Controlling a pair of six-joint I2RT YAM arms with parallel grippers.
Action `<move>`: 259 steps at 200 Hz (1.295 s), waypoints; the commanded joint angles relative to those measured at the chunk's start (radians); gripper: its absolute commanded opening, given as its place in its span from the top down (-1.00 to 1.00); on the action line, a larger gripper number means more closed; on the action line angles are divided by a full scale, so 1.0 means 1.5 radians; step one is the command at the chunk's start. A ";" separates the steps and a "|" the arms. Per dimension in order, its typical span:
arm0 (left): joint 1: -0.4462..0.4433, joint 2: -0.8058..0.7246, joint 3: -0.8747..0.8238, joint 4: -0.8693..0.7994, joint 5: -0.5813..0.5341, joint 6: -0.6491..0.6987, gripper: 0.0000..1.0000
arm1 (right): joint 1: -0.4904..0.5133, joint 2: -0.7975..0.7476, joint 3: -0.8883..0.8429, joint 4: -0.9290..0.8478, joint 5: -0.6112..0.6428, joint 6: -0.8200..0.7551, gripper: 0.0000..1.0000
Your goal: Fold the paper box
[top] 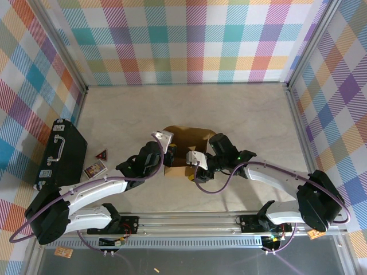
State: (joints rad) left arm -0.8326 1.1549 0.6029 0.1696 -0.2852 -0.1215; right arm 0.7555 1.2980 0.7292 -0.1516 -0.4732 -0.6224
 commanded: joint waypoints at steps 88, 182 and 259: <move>-0.008 0.005 -0.001 -0.056 0.019 0.024 0.57 | -0.039 0.005 0.027 0.000 0.084 0.025 -0.19; 0.021 -0.040 0.027 -0.100 0.037 0.043 -0.34 | -0.039 0.029 0.035 -0.051 0.060 0.002 -0.09; 0.096 -0.130 0.059 -0.123 0.024 -0.019 -0.58 | -0.039 0.042 0.040 -0.057 0.058 -0.004 -0.10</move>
State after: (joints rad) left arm -0.7502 1.0142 0.6392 0.0185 -0.2615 -0.0742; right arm 0.7189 1.3399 0.7826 -0.1814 -0.4591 -0.6445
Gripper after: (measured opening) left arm 0.784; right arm 0.556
